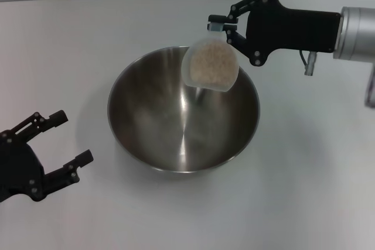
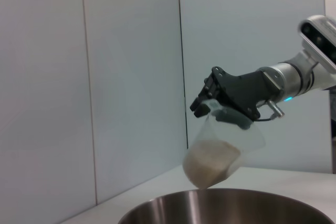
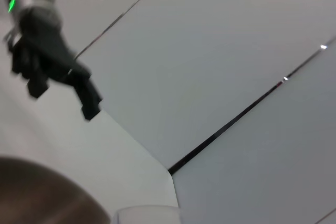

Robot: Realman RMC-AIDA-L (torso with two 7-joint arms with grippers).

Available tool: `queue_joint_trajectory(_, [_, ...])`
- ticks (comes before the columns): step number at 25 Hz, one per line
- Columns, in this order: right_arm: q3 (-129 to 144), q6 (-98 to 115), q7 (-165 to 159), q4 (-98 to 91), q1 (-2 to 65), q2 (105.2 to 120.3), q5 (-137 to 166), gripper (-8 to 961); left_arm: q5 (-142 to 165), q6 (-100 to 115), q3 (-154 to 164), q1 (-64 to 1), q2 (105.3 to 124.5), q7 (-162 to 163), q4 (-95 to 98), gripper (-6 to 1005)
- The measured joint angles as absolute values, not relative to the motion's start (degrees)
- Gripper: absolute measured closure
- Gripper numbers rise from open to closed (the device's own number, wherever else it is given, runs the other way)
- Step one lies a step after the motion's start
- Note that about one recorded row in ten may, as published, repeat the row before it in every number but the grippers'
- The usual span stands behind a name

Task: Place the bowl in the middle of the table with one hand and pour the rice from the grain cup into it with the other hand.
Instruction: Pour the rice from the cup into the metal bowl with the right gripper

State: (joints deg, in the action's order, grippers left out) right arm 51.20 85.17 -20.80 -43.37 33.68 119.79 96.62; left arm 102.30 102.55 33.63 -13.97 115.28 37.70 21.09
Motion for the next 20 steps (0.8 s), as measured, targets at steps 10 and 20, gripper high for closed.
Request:
queue_joint_trajectory(10, [71.12, 72.71, -7.84, -59.62, 22.77, 119.84, 86.69, 941, 102.3, 102.1, 32.16, -13.97, 116.55, 36.8, 21.16, 185])
queue_joint_trajectory(20, [77.92, 65.04, 10.56, -60.47, 20.81, 119.83, 79.25, 941, 102.21, 102.02, 31.5, -14.08, 117.16, 36.2, 21.12, 184])
